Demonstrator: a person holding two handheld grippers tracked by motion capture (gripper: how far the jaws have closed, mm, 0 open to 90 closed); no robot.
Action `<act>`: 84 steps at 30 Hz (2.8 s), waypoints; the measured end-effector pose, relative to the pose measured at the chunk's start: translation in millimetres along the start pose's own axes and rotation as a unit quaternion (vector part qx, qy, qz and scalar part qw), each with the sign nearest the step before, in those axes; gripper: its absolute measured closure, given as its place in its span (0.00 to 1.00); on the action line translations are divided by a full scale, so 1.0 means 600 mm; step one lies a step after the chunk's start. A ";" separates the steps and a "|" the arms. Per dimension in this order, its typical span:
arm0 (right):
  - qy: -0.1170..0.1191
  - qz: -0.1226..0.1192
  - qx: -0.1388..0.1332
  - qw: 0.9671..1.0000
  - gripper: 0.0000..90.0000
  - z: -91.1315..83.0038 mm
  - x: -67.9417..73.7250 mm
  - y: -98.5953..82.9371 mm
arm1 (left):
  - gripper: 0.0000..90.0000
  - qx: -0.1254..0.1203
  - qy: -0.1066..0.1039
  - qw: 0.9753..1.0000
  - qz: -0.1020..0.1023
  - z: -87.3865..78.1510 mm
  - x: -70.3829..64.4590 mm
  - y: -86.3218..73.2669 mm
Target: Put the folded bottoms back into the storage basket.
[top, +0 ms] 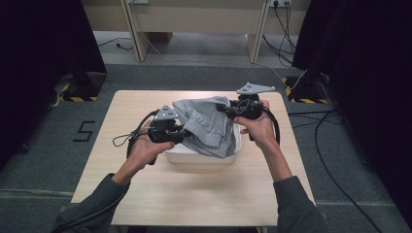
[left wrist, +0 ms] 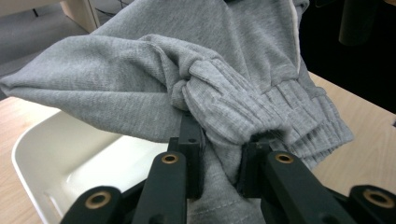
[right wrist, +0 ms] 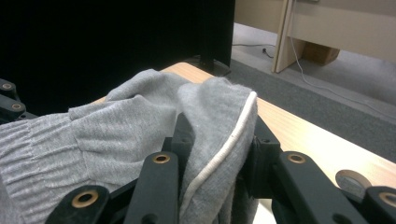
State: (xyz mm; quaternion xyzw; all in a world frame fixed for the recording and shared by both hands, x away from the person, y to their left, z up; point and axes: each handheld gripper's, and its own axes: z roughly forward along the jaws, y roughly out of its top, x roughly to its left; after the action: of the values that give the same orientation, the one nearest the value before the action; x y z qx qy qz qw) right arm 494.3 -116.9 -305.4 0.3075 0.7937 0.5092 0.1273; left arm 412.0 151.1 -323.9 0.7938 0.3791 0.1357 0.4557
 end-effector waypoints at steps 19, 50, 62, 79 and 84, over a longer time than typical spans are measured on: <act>-0.023 0.029 0.048 0.998 0.78 0.092 -0.056 -0.021 | 0.84 0.025 0.030 0.999 -0.037 0.071 0.054 -0.022; -0.040 0.056 0.128 0.989 0.78 0.153 -0.074 -0.089 | 0.83 0.086 0.038 0.995 -0.036 0.126 0.061 -0.077; -0.048 0.050 0.161 0.985 0.77 0.162 -0.070 -0.094 | 0.82 0.108 0.037 0.993 -0.037 0.135 0.063 -0.089; -0.058 0.075 0.133 0.987 0.49 0.137 -0.062 -0.076 | 0.59 0.072 0.039 0.995 -0.058 0.104 0.065 -0.074; -0.055 0.068 0.128 0.988 0.49 0.130 -0.055 -0.075 | 0.58 0.065 0.032 0.996 -0.056 0.096 0.059 -0.073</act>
State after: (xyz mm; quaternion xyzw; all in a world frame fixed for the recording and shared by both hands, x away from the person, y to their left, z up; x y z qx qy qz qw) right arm 544.0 -93.6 -384.3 0.4019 0.8217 0.3927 0.0958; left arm 447.2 154.0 -396.4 0.7946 0.4453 0.1108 0.3977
